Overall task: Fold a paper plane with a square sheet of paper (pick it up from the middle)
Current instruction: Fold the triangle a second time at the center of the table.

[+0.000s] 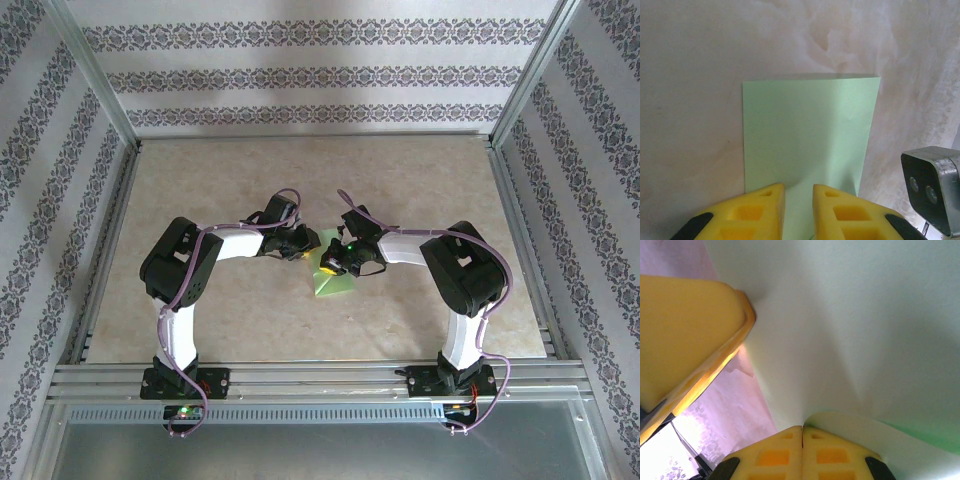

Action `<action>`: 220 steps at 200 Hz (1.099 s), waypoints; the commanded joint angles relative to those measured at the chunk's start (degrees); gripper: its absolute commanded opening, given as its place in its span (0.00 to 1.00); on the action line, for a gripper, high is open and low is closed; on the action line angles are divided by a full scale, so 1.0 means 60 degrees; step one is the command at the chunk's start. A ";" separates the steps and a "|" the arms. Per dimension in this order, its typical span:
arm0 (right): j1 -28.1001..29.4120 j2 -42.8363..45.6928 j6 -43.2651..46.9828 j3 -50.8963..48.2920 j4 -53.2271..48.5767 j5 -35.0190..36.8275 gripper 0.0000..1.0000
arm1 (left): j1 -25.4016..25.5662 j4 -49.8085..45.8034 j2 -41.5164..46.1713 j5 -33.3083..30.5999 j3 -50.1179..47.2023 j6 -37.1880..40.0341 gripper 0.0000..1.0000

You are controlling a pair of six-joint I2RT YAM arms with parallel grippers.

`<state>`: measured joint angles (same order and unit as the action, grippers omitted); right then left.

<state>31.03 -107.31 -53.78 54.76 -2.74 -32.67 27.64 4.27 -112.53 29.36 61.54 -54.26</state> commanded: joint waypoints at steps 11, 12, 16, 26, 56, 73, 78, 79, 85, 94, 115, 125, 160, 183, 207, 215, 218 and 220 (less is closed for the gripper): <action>0.0137 -0.0181 0.0271 0.0248 -0.0079 -0.0181 0.01 | 0.0012 -0.0693 -0.0229 -0.0221 -0.0154 0.0012 0.23; 0.0142 -0.0186 0.0274 0.0241 -0.0075 -0.0181 0.01 | 0.0017 -0.0688 -0.0237 -0.0221 -0.0151 0.0009 0.23; 0.0133 -0.0188 0.0278 0.0258 -0.0084 -0.0196 0.01 | 0.0008 -0.0672 -0.0230 -0.0216 -0.0149 0.0004 0.23; 0.0129 -0.0214 0.0301 0.0262 -0.0127 -0.0195 0.01 | 0.0022 -0.0670 -0.0240 -0.0206 -0.0151 -0.0002 0.23; 0.0142 -0.0250 0.0349 0.0302 -0.0228 -0.0184 0.02 | 0.0011 -0.0668 -0.0215 -0.0196 -0.0168 0.0005 0.23; 0.0135 -0.0247 0.0377 0.0306 -0.0313 -0.0166 0.02 | 0.0018 -0.0687 -0.0215 -0.0217 -0.0171 0.0002 0.23; 0.0134 -0.0250 0.0387 0.0302 -0.0344 -0.0173 0.02 | 0.0014 -0.0690 -0.0215 -0.0220 -0.0169 0.0004 0.23; 0.0133 -0.0250 0.0391 0.0304 -0.0346 -0.0170 0.02 | 0.0018 -0.0694 -0.0207 -0.0221 -0.0174 0.0012 0.23; 0.0146 -0.0221 0.0406 0.0301 -0.0377 -0.0180 0.02 | 0.0016 -0.0697 -0.0200 -0.0213 -0.0181 0.0004 0.23; 0.0139 -0.0166 0.0440 0.0286 -0.0446 -0.0181 0.02 | 0.0014 -0.0687 -0.0208 -0.0221 -0.0180 0.0020 0.23; 0.0146 0.0018 0.0536 0.0237 -0.0593 -0.0210 0.02 | 0.0012 -0.0701 -0.0200 -0.0214 -0.0186 0.0029 0.23; 0.0143 0.0118 0.0579 0.0206 -0.0665 -0.0236 0.02 | 0.0008 -0.0695 -0.0200 -0.0214 -0.0198 0.0034 0.23; 0.0147 0.0295 0.0713 0.0111 -0.0846 -0.0223 0.02 | 0.0008 -0.0696 -0.0204 -0.0214 -0.0200 0.0035 0.23; 0.0161 0.0199 0.0727 0.0145 -0.0831 -0.0232 0.02 | 0.0020 -0.0673 -0.0200 -0.0217 -0.0194 0.0019 0.22; 0.0175 0.0088 0.0745 0.0246 -0.0777 -0.0240 0.02 | 0.0014 -0.0671 -0.0186 -0.0211 -0.0199 0.0009 0.23; 0.0176 0.0058 0.0745 0.0285 -0.0761 -0.0239 0.02 | 0.0015 -0.0668 -0.0185 -0.0218 -0.0186 0.0020 0.23; 0.0176 0.0045 0.0745 0.0284 -0.0759 -0.0239 0.02 | 0.0014 -0.0679 -0.0185 -0.0221 -0.0188 0.0020 0.22; 0.0179 0.0032 0.0745 0.0293 -0.0759 -0.0239 0.02 | 0.0017 -0.0693 -0.0185 -0.0221 -0.0192 0.0020 0.23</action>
<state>31.40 -107.00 -50.57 55.53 -5.98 -33.54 27.64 4.27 -112.53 29.36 61.52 -54.26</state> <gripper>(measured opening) 0.046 0.225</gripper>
